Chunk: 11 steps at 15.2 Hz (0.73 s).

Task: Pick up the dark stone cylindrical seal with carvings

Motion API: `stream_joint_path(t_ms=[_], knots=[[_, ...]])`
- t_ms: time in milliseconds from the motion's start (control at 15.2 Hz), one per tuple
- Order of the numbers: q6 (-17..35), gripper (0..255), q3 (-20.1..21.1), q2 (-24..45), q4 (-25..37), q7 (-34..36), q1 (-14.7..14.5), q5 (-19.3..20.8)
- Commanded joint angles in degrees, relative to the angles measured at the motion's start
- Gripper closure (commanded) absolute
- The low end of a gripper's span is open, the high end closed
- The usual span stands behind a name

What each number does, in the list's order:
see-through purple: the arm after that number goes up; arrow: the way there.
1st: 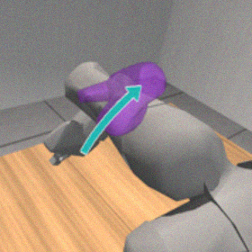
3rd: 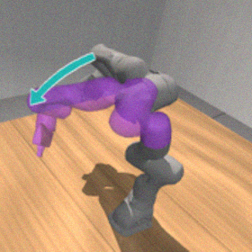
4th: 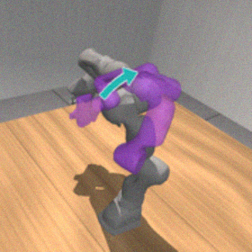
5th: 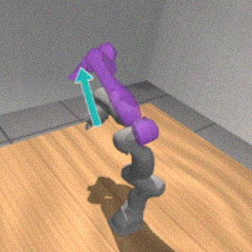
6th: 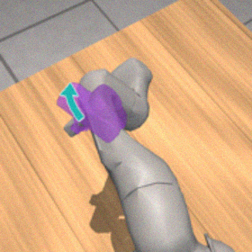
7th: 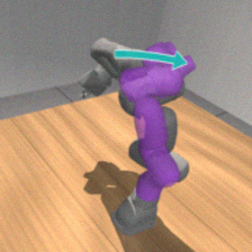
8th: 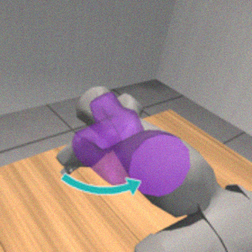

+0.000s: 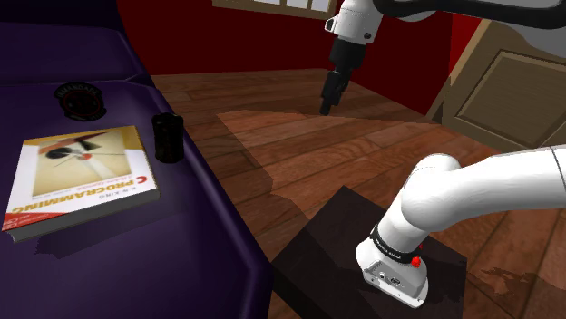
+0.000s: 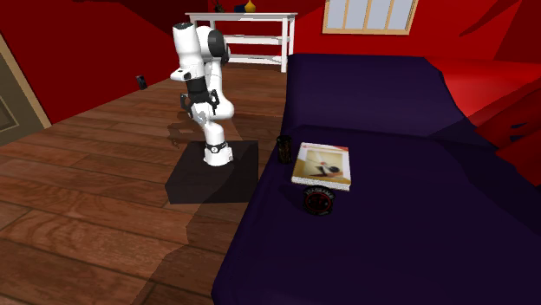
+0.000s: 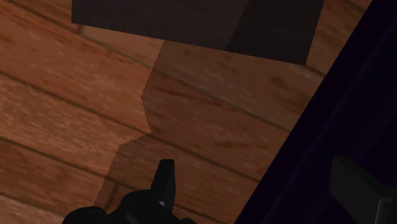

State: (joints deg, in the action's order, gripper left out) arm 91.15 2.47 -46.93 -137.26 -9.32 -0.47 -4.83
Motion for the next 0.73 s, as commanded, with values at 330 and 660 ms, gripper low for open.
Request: stream_joint_path(t_ms=[330, 660], knots=[[3.27, 0, 5.7, 6.95, 4.31, 6.34, -1.4, -3.43], [6.11, 0, 11.14, 15.0, 10.29, 12.63, -2.11, -5.32]])
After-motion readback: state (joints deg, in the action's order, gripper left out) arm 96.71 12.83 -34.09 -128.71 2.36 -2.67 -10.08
